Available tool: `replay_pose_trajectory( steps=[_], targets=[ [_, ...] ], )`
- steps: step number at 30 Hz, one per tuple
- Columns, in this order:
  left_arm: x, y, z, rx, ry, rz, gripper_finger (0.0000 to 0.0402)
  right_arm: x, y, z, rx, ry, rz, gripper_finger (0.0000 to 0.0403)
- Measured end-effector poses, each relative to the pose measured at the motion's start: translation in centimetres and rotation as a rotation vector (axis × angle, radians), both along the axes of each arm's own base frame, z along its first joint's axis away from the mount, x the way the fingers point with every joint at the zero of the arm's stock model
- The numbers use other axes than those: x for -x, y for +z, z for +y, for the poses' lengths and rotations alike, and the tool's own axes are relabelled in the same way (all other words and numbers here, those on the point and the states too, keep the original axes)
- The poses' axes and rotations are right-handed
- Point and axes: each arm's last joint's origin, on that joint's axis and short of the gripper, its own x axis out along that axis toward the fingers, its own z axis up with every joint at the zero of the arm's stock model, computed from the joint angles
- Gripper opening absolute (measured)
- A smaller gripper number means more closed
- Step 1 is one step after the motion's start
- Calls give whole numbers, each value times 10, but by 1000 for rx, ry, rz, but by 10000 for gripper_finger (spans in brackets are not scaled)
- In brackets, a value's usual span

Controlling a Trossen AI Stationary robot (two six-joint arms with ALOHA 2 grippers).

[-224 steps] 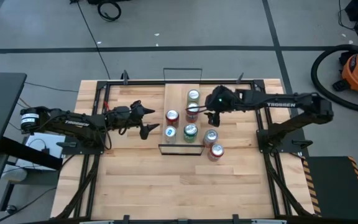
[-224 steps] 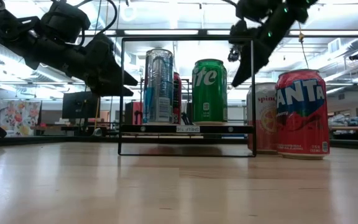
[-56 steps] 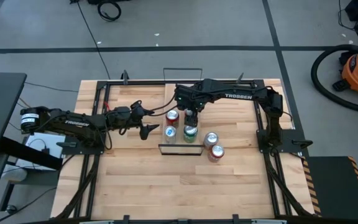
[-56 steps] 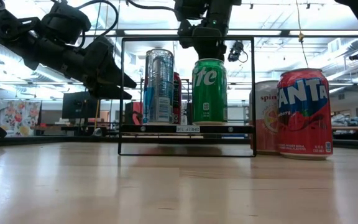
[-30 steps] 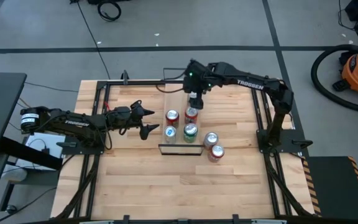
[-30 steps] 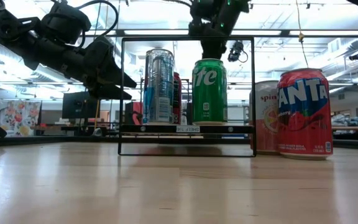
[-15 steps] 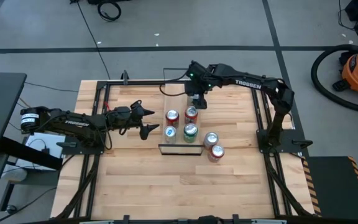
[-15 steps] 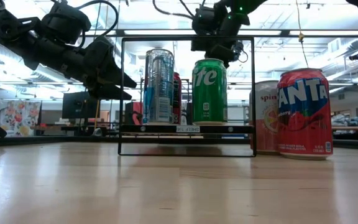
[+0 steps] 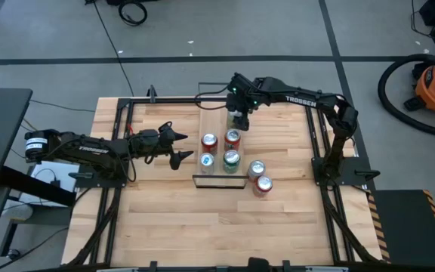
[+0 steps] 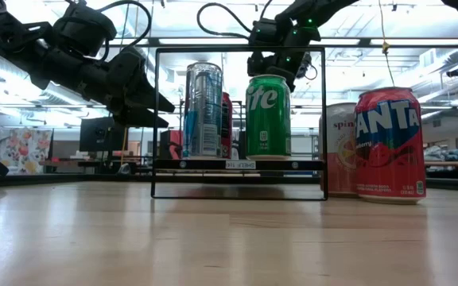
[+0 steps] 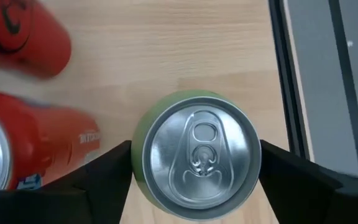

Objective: Place canned beverage on shelf
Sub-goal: Adjust the light green soda can on the shelf

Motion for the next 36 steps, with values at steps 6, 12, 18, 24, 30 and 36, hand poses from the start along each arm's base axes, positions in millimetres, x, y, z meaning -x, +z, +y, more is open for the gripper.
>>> replay_pose_trajectory(
  steps=[6, 12, 18, 24, 30, 36],
  targets=[
    [0, 0, 0, 0, 0, 0, 389, -2, 0, 2, -29, -163, -17, 324],
    [0, 0, 0, 1, 0, 0, 389, -4, 0, 8, -19, -257, -16, 324],
    [0, 0, 0, 1, 0, 0, 389, -6, 0, 13, -24, -325, -16, 325],
    [0, 0, 0, 1, 0, 0, 389, -7, 0, 17, -39, -351, -23, 325],
    [0, 0, 0, 1, 0, 1, 389, -8, 0, 18, -37, -345, -22, 336],
    [0, 0, 0, 1, 1, 2, 389, -8, 1, 18, -56, -318, -22, 376]
  ],
)
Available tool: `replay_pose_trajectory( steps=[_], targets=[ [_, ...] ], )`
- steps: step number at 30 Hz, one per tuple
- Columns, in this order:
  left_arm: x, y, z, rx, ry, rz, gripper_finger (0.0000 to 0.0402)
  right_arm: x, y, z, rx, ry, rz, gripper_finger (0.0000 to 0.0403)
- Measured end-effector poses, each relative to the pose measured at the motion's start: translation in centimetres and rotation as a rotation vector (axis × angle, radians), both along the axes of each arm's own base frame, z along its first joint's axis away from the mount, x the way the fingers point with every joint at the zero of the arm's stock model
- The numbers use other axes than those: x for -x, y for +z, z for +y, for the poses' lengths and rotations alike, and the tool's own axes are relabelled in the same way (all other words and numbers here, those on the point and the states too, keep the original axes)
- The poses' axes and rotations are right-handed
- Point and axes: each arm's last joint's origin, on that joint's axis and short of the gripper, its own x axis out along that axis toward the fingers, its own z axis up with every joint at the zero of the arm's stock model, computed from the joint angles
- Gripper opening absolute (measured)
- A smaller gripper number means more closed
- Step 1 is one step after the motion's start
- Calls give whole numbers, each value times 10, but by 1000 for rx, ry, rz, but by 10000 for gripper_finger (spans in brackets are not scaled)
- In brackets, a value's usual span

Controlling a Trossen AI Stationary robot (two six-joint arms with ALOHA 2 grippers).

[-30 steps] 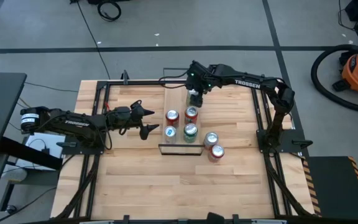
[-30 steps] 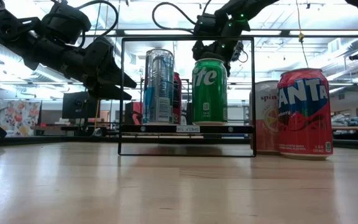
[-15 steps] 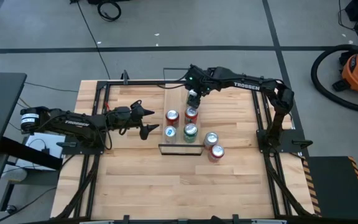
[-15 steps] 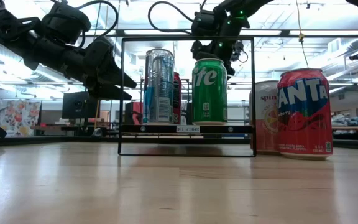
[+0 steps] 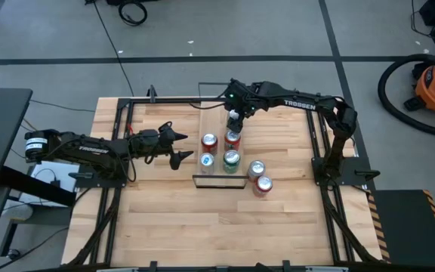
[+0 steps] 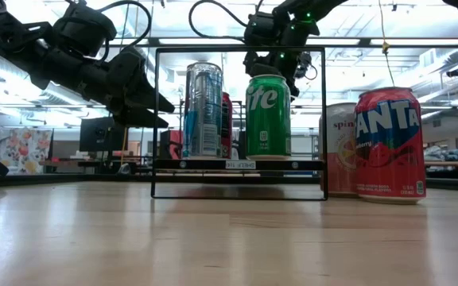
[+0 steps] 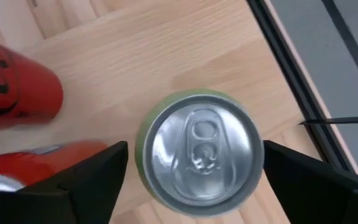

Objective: Place canned beverage on shelf
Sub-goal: Adjust the light green soda can on the shelf

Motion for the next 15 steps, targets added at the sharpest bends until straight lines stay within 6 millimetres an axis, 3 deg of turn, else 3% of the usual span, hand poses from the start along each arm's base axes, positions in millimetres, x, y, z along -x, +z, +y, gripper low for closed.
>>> replay_pose_trajectory(
  steps=[9, 15],
  targets=[
    [0, -1, 0, 2, 0, 7, 389, -1, 31, 0, 37, 35, -34, 393],
    [0, -1, 0, 3, 0, 15, 389, 2, 37, -8, 118, 65, 2, 390]
  ],
)
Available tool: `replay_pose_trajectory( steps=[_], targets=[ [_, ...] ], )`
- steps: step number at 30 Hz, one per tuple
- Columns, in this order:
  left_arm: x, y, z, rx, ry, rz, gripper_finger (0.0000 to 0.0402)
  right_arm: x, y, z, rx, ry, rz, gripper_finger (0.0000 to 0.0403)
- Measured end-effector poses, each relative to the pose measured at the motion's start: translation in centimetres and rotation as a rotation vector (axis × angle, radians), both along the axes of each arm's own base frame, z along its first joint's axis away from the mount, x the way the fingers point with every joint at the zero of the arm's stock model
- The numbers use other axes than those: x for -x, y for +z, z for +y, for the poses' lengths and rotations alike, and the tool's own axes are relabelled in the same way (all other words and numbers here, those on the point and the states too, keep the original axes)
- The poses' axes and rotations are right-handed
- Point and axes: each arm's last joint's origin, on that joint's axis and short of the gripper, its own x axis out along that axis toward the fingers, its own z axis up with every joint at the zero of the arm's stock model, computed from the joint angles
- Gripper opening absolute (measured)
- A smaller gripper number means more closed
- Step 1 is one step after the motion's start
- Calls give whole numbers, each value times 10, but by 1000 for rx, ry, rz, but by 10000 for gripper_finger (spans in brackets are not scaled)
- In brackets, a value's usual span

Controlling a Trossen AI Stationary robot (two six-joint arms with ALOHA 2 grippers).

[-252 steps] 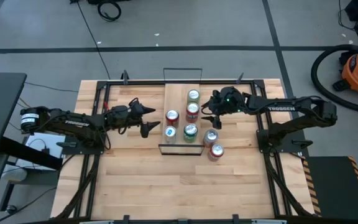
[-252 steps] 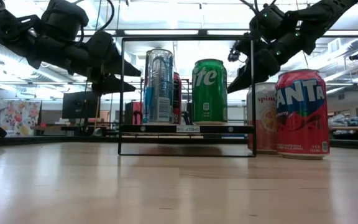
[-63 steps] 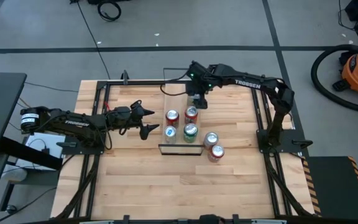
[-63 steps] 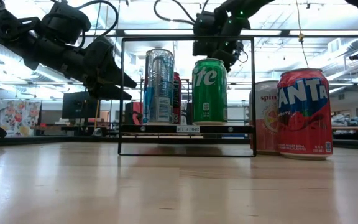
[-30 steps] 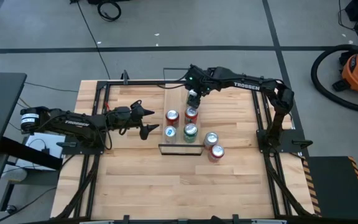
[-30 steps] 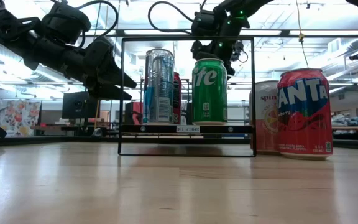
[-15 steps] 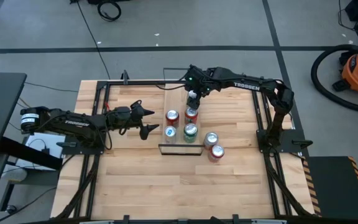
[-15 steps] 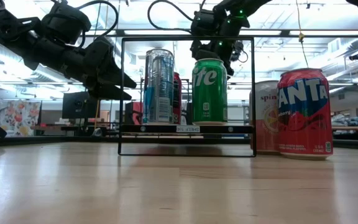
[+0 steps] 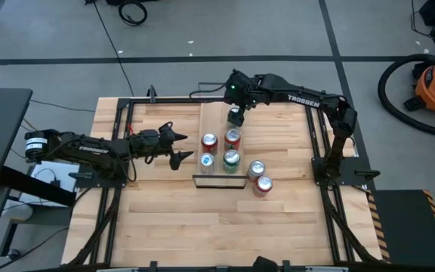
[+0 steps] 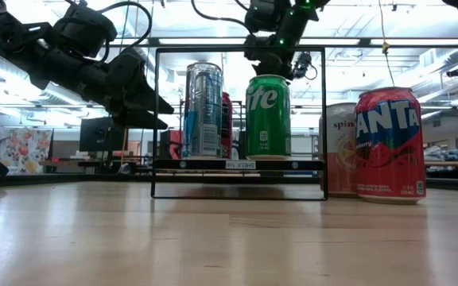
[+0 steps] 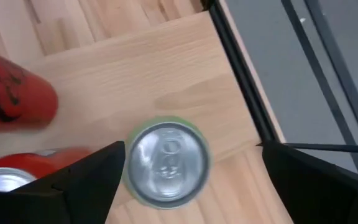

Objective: Place canned beverage on shelf
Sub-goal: Adjust the light green soda can on the shelf

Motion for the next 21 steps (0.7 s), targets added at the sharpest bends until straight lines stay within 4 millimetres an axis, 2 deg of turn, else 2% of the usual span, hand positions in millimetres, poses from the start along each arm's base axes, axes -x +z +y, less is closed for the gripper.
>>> replay_pose_trajectory(
  steps=[4, 10, 21],
  targets=[
    [0, 0, 0, 0, 0, 0, 389, 6, 1, -15, 0, -27, -15, 384],
    [0, 0, 0, 5, 1, 2, 389, 15, 1, -31, -187, 47, -114, 375],
    [0, 0, 0, 8, 2, 2, 389, 22, -16, -34, -311, 92, -113, 373]
  ],
)
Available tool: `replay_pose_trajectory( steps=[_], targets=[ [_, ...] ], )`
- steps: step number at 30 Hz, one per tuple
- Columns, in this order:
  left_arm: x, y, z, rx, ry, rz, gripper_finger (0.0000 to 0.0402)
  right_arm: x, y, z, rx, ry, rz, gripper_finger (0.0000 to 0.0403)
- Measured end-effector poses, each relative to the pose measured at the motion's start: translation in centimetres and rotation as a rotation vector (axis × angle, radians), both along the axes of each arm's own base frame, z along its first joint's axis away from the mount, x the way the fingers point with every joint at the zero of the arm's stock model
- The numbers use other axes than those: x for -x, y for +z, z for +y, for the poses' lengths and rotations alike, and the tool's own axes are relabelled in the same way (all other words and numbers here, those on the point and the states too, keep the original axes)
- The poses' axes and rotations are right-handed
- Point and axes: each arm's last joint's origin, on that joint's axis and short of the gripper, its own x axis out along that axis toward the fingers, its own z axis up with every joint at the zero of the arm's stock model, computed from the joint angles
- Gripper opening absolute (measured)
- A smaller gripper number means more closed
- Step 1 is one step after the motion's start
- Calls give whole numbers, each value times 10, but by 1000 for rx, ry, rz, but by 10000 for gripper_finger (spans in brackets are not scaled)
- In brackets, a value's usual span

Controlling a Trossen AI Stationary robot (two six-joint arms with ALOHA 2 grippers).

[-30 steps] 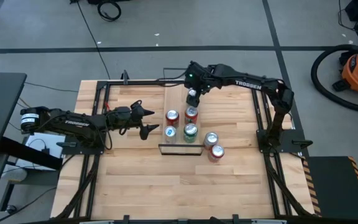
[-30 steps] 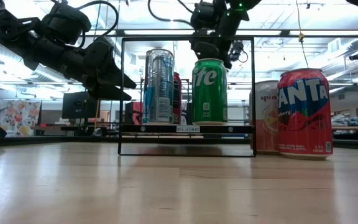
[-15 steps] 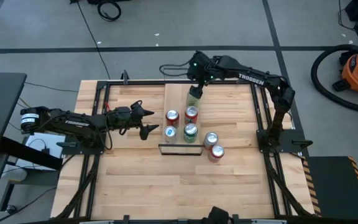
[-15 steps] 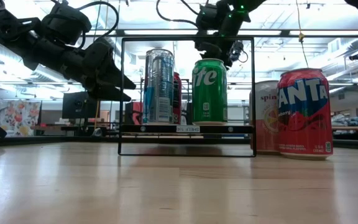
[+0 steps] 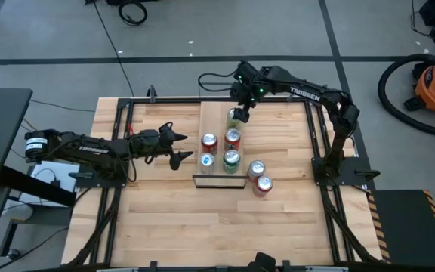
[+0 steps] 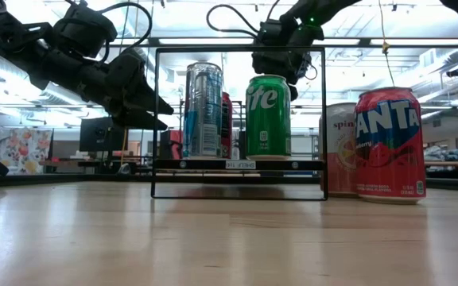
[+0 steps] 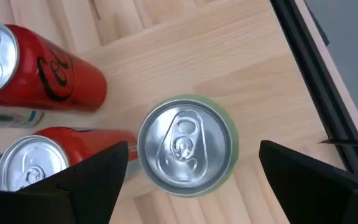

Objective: Place canned beverage on shelf
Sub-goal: Adjust the light green soda can on the shelf

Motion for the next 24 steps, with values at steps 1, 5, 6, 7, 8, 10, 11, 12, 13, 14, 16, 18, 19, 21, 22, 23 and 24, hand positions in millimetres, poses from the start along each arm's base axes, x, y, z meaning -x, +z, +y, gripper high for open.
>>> replay_pose_trajectory(
  steps=[1, 5, 6, 7, 8, 10, 11, 12, 13, 14, 16, 18, 19, 21, 22, 23, 24],
  targets=[
    [0, 0, 0, 0, 0, 0, 389, 0, 0, 0, 0, 0, -1, 373],
    [0, 0, 0, 0, 0, 0, 389, 0, -3, 1, -25, 13, -5, 373],
    [0, 0, 0, 0, 0, 0, 389, 0, -3, 2, -35, 18, -8, 373],
    [0, 0, 0, 0, 0, 0, 389, 0, -3, 3, -44, 25, -13, 373],
    [0, 0, 0, 0, 0, 0, 389, -1, -3, 3, -51, 29, -17, 373],
    [0, 0, 0, 0, 0, 0, 389, -1, -3, 4, -58, 33, -18, 373],
    [0, 0, 0, 0, 0, 0, 389, -1, -3, 4, -66, 36, -21, 373],
    [0, 0, 0, 0, 0, 0, 389, -1, -3, 4, -71, 39, -24, 373],
    [0, 0, 0, 0, 0, 0, 389, -1, -3, 4, -74, 37, -24, 373],
    [0, 0, 0, 0, 0, 0, 389, -1, -3, 4, -75, 36, -24, 373],
    [0, 0, 0, 0, 0, 0, 389, -1, -3, 4, -76, 36, -24, 373],
    [0, 0, 0, 0, 0, 0, 389, -1, -3, 4, -84, 39, -27, 373],
    [0, 0, 0, 0, 0, 0, 389, -1, -3, 5, -92, 43, -31, 373],
    [0, 0, 0, 0, 0, 0, 389, -1, -2, 5, -106, 51, -39, 373],
    [0, 0, 0, 0, 0, 0, 389, -1, -2, 5, -111, 53, -41, 373],
    [0, 0, 0, 0, 0, 0, 389, -1, -2, 5, -110, 53, -41, 373],
    [0, 0, 0, 0, 0, 0, 389, -1, -2, 5, -97, 45, -33, 373]
  ],
)
